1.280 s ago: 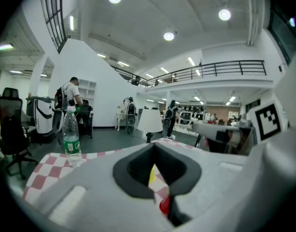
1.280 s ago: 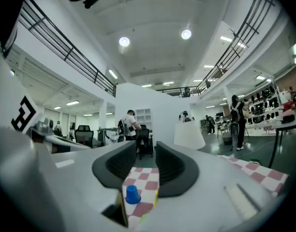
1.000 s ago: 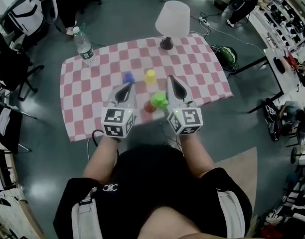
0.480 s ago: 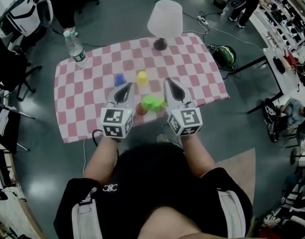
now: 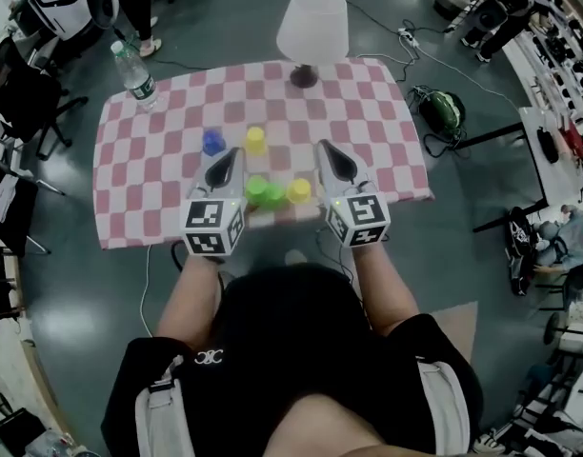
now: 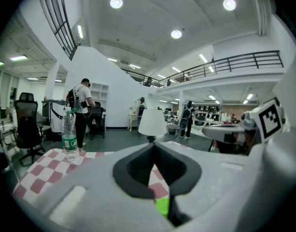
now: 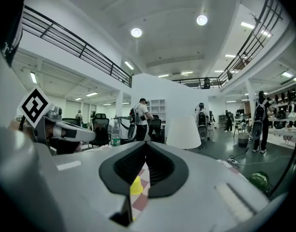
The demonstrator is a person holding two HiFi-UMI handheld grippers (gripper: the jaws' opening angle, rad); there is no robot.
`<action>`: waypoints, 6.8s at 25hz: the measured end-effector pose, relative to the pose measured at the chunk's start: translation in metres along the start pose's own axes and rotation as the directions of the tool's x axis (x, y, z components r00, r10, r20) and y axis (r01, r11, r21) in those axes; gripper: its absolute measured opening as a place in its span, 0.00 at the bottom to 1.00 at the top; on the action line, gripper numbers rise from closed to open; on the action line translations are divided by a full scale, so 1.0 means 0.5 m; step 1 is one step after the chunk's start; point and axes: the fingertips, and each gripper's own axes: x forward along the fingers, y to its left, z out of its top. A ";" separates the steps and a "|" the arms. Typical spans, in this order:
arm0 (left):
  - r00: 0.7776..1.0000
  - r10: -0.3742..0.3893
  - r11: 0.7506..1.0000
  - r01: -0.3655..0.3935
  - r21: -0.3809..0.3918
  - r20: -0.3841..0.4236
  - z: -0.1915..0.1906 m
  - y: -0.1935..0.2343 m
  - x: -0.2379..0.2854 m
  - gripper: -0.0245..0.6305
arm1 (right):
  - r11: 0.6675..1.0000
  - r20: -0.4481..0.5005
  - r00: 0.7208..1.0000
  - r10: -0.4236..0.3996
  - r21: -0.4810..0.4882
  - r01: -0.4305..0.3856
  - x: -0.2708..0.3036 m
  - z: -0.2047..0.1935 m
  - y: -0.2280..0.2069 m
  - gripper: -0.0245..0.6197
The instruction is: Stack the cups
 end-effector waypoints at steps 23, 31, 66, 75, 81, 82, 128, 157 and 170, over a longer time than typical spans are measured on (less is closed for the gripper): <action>0.899 0.437 0.896 -0.439 -0.068 -0.041 -0.067 0.029 -0.120 0.04 | 0.598 -0.576 0.643 0.505 -0.303 -0.742 0.231 -0.276 0.044 0.44; 0.850 0.519 0.848 -0.525 -0.075 -0.090 -0.098 0.052 -0.166 0.04 | 0.436 -0.698 0.555 0.453 -0.370 -0.820 0.297 -0.356 0.091 0.44; 0.798 0.595 0.792 -0.603 -0.094 -0.102 -0.118 0.077 -0.216 0.04 | 0.485 -0.738 0.521 0.429 -0.298 -0.822 0.381 -0.390 0.106 0.39; 0.847 0.527 0.843 -0.531 -0.085 -0.066 -0.098 0.056 -0.163 0.04 | 0.420 -0.726 0.508 0.463 -0.325 -0.847 0.284 -0.292 0.090 0.38; 0.873 0.486 0.869 -0.488 -0.083 -0.051 -0.091 0.037 -0.138 0.04 | 0.373 -0.717 0.467 0.518 -0.302 -0.877 0.197 -0.249 0.106 0.38; 0.876 0.479 0.872 -0.482 -0.082 -0.051 -0.091 0.034 -0.134 0.04 | 0.363 -0.721 0.458 0.520 -0.299 -0.883 0.183 -0.248 0.107 0.38; 0.913 0.407 0.910 -0.409 -0.074 -0.038 -0.091 0.015 -0.105 0.04 | 0.659 -0.373 0.677 0.634 -0.198 -0.726 0.096 -0.138 0.078 0.48; 0.992 0.126 0.992 -0.126 0.014 -0.010 -0.027 0.011 -0.026 0.04 | 0.989 0.073 0.989 -0.129 -0.069 0.134 0.014 0.043 -0.074 0.04; 1.000 0.019 0.999 -0.018 0.034 -0.017 -0.035 0.088 -0.109 0.04 | 0.978 0.083 0.977 -0.198 -0.054 0.203 0.001 0.056 0.098 0.04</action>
